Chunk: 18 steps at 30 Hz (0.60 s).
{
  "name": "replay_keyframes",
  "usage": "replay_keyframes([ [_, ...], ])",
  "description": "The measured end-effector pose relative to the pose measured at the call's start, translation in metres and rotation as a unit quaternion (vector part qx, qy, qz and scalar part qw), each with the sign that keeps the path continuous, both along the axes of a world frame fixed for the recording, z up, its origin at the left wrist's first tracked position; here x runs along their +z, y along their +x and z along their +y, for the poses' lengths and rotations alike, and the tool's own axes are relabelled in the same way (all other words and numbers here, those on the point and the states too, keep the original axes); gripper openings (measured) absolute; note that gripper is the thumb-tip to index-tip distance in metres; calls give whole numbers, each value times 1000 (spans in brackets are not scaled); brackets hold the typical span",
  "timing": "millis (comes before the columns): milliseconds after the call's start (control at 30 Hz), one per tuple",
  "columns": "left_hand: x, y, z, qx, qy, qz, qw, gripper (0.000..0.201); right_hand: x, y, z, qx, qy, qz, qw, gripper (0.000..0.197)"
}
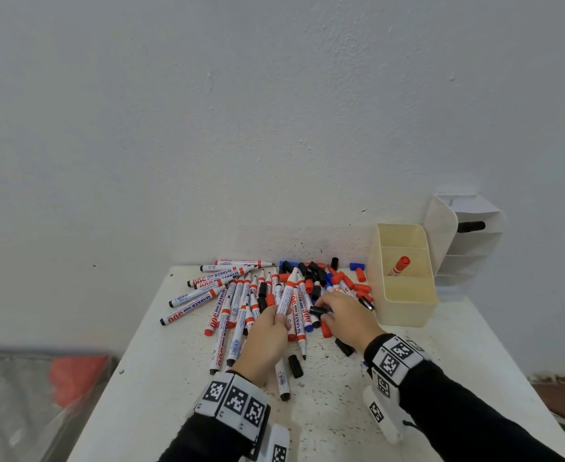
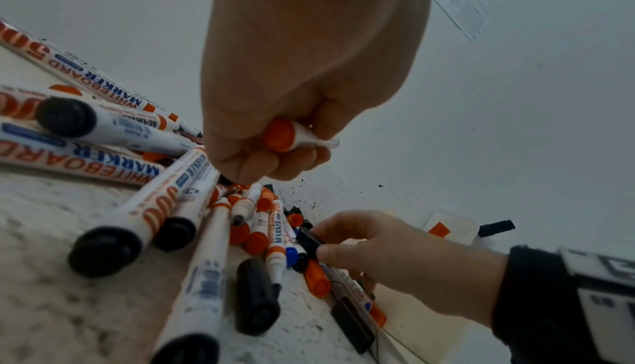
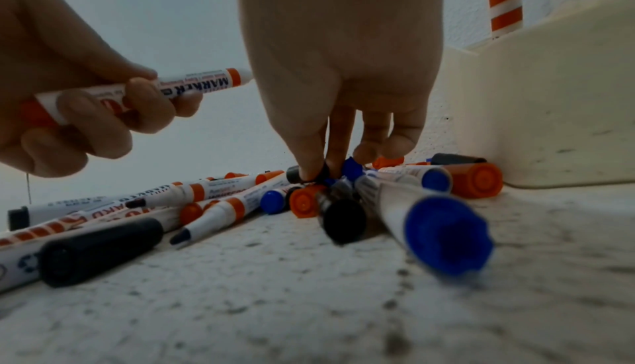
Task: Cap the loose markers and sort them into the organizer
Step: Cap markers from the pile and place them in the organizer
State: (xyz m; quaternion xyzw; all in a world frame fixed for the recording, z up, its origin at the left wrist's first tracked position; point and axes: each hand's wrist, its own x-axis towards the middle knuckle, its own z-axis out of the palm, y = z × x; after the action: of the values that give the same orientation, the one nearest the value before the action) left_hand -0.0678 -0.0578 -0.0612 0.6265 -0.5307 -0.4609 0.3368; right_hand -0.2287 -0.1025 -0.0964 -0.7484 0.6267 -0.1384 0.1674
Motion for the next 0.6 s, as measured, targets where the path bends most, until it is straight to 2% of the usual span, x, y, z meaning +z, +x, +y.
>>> replay_keyframes([
  [167, -3, -1, 1, -13, -19, -37, 999, 18, -1, -3, 1, -16, -29, -21, 999, 42],
  [300, -9, 0, -2, -19, -57, -134, 989, 20, -3, -8, 0, -41, -22, -2, 999, 40],
  [400, -13, 1, -5, -22, -61, -148, 987, 21, -4, -8, 1, -46, -51, 18, 997, 38],
  [500, -15, 1, -6, -12, -53, -135, 989, 22, 2, -4, 7, -30, -31, 77, 996, 30],
  [600, -16, 0, -6, -12, -43, -131, 990, 22, 4, -1, 11, -20, 29, 153, 988, 44],
])
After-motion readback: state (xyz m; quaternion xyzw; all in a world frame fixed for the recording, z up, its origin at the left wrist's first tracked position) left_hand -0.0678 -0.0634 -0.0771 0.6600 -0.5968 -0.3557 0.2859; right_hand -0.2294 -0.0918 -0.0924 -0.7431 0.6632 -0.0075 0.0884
